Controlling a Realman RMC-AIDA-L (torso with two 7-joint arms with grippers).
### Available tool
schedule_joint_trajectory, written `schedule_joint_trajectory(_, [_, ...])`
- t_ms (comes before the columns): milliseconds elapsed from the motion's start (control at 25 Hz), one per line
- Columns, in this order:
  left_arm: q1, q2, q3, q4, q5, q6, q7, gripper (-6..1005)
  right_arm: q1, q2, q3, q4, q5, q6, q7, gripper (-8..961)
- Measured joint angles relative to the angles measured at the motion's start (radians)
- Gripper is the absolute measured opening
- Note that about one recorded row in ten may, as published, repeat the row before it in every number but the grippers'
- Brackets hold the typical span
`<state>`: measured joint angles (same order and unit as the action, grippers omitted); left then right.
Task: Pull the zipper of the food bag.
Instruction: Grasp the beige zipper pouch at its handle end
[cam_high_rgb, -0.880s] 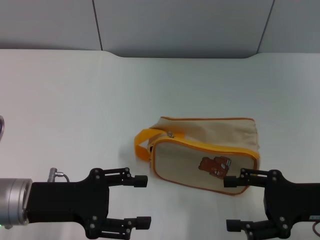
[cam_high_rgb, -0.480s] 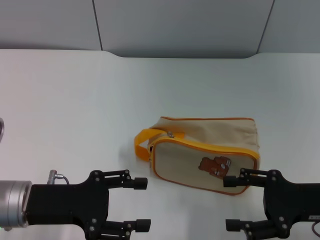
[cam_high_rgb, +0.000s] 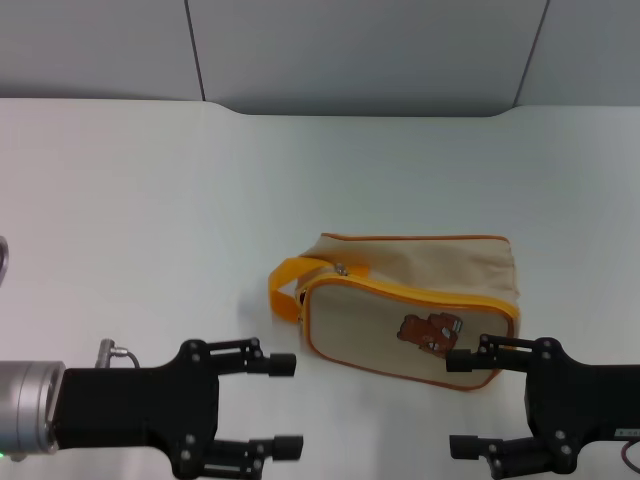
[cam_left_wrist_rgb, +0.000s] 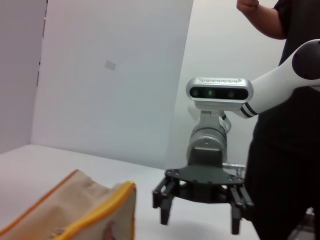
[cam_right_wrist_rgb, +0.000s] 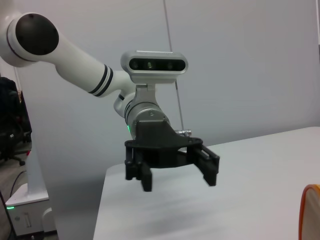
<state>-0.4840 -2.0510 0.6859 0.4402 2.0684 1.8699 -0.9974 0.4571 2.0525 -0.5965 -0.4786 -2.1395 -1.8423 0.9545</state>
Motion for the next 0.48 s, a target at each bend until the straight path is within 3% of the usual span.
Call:
schedule_joint_trajectory(160, [0.011, -0.009, -0.040, 0.000, -0.019, -0.018, 0.026, 768, -0.003, 0.000, 0.003, 0.000, -0.001, 0.001, 0.000, 830])
schedule_joint_trajectory(240, [0.023, -0.023, -0.109, -0.019, -0.046, -0.078, 0.099, 765, -0.004, 0.000, 0.004, 0.000, -0.001, 0.002, 0.000, 830])
schedule_joint_trajectory(480, [-0.029, -0.027, -0.121, -0.161, -0.117, -0.285, 0.239, 757, -0.005, 0.000, 0.006, 0.000, -0.002, 0.002, 0.000, 831])
